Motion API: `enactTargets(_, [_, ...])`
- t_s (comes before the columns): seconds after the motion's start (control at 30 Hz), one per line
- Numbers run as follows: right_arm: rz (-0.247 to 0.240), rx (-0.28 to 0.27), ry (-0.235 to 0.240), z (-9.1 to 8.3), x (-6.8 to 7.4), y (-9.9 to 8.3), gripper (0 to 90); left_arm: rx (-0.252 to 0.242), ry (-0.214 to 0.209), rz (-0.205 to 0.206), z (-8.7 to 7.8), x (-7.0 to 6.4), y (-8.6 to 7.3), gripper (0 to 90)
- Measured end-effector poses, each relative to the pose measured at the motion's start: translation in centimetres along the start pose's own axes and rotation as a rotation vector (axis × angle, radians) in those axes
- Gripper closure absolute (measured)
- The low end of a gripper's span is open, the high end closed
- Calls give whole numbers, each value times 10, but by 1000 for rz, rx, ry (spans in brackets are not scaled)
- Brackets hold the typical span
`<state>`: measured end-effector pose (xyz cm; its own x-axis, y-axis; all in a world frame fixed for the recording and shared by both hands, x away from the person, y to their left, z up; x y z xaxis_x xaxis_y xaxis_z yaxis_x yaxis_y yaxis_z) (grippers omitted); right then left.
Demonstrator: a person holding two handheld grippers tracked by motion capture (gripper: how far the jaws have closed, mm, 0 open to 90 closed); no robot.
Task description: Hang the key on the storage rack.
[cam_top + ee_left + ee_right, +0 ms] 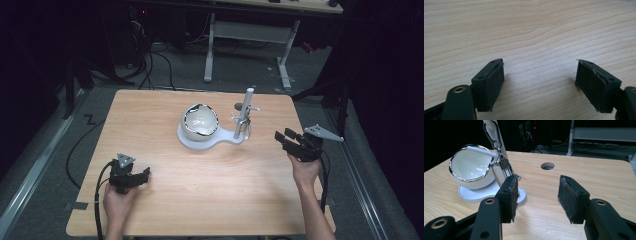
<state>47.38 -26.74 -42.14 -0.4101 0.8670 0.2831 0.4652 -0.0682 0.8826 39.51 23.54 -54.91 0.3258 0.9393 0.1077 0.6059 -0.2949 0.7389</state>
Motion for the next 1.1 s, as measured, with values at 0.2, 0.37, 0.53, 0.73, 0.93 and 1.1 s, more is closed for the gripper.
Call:
enactTargets(0.2, [-2,-22,-14,-12,-6,-5,511,-1,2,-1,0,0,0,240])
enactTargets(0.37, [12,-32,-21,-20,-11,-14,516,-1,1,0,0,0,0,239])
enactTargets(0.53, [15,-32,-21,-22,-14,-20,517,-1,0,0,0,0,0,239])
enactTargets(0.73, [32,-27,-19,-22,-17,-31,521,-1,1,0,0,0,0,239])
enactTargets(0.93, [32,-18,-17,-22,-16,-38,524,-1,2,-1,0,0,0,239])
enactTargets(1.1, [33,-9,-19,-21,-15,-44,524,-1,1,-1,0,0,0,240])
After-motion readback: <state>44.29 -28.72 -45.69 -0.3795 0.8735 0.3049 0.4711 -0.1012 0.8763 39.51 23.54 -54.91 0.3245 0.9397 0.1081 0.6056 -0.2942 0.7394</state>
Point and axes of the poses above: each handheld gripper's, and its own axes: z roughly forward along the jaws, y roughly out of its top, x roughly to its left, the point moved 6 cm from there along z, roughly forward along the jaws, and after that the axes turned 9 degrees about z, right-handed, at the moved point
